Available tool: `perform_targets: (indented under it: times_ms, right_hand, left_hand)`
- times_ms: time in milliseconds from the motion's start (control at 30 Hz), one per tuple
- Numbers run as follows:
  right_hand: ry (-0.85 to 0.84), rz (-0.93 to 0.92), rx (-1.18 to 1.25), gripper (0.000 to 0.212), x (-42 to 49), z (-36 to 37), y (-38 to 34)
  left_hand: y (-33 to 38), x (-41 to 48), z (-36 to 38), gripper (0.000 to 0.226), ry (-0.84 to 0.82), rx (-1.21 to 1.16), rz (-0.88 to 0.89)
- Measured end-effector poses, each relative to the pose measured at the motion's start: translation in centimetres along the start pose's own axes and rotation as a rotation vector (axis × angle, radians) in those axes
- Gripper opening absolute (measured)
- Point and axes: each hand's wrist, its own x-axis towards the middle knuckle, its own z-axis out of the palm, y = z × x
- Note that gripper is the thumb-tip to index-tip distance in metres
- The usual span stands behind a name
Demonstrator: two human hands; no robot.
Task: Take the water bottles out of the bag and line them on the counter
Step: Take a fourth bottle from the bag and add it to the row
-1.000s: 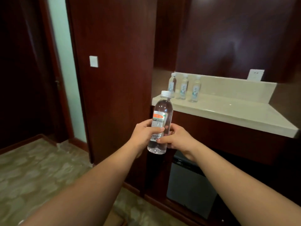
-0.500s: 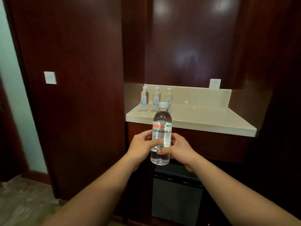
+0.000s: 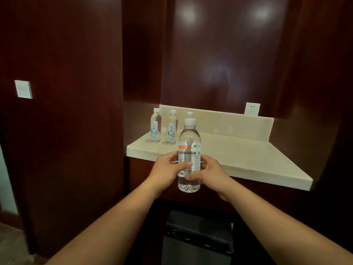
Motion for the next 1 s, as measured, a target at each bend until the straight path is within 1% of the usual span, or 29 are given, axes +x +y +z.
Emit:
perform_targets:
  times_ms: [200, 333, 567, 733, 900, 1000]
  right_hand:
    - [0.025, 0.009, 0.005, 0.049, 6.3, -1.2, 1.6]
    - [0.081, 0.006, 0.013, 0.048, 11.0, -1.5, 2.7]
    - [0.179, 0.024, 0.024, 0.063, 19.0, -2.5, 4.4]
    - [0.267, 0.051, -0.009, 0.055, 21.8, -3.4, 6.7]
    - [0.264, 0.074, -0.027, 0.054, 23.1, -5.1, 8.8]
    - [0.254, 0.067, -0.063, 0.053, 24.0, -6.5, 9.4]
  left_hand:
    - [-1.8, 6.3, -0.2, 0.030, -0.024, 0.010, -0.007]
    - [-3.5, 11.5, -0.9, 0.029, -0.067, 0.042, 0.007]
    - [-5.4, 20.0, -1.8, 0.031, -0.134, 0.102, 0.041]
    - [-7.7, 23.1, -0.7, 0.030, -0.158, 0.146, 0.043]
    - [-9.7, 24.8, 1.5, 0.034, -0.127, 0.175, 0.022]
    - [-10.1, 25.6, 3.0, 0.032, -0.094, 0.192, 0.002]
